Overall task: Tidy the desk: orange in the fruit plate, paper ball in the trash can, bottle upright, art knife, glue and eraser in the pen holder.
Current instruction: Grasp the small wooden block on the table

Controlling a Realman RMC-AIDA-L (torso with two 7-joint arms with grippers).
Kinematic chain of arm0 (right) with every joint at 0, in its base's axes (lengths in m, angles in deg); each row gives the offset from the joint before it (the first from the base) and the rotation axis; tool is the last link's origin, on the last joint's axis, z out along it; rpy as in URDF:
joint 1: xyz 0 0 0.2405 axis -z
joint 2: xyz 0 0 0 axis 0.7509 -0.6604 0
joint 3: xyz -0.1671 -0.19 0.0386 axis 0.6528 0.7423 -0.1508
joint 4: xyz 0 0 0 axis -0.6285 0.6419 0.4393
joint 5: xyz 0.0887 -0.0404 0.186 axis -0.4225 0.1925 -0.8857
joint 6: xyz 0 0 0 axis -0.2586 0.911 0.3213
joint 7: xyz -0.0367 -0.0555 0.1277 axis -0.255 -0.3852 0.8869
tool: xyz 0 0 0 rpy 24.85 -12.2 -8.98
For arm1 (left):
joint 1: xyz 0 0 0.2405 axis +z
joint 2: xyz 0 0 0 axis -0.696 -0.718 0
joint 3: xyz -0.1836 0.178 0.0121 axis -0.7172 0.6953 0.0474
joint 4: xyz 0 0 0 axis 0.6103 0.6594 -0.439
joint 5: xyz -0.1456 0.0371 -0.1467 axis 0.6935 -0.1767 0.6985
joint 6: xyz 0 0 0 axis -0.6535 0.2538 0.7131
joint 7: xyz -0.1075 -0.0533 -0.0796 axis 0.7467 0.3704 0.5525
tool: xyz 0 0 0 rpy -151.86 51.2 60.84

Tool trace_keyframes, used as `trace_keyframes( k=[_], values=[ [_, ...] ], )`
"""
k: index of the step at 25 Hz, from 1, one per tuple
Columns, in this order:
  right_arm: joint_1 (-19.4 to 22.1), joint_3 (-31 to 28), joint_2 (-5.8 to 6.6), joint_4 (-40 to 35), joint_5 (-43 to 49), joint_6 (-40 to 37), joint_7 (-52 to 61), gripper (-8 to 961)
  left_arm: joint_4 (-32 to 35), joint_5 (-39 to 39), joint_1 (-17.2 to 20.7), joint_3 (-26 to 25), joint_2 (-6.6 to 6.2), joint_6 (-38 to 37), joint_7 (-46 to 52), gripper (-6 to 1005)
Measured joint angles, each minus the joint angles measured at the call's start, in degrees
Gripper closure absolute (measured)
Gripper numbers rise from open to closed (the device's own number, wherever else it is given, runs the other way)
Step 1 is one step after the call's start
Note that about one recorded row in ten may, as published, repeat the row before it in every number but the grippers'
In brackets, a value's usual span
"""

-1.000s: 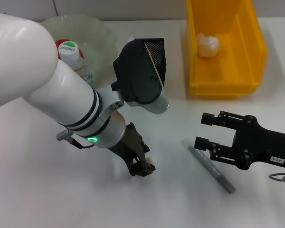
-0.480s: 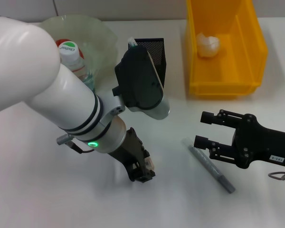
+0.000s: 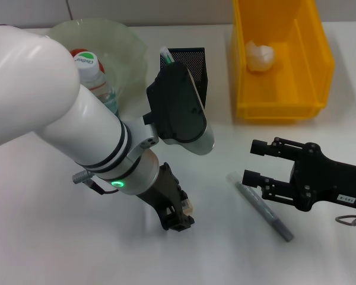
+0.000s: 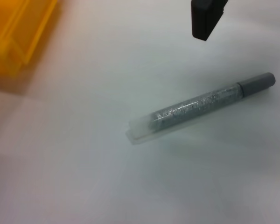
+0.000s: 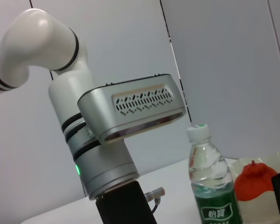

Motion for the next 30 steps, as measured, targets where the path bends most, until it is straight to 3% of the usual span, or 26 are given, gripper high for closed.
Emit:
trace_keyframes(
  k=[30],
  values=[
    [0.0,0.0,0.00,-0.1,-0.1,-0.2,0.9,288,-0.8,-0.1,0.0,0.3,0.00,1.7,-0.7,545]
  ],
)
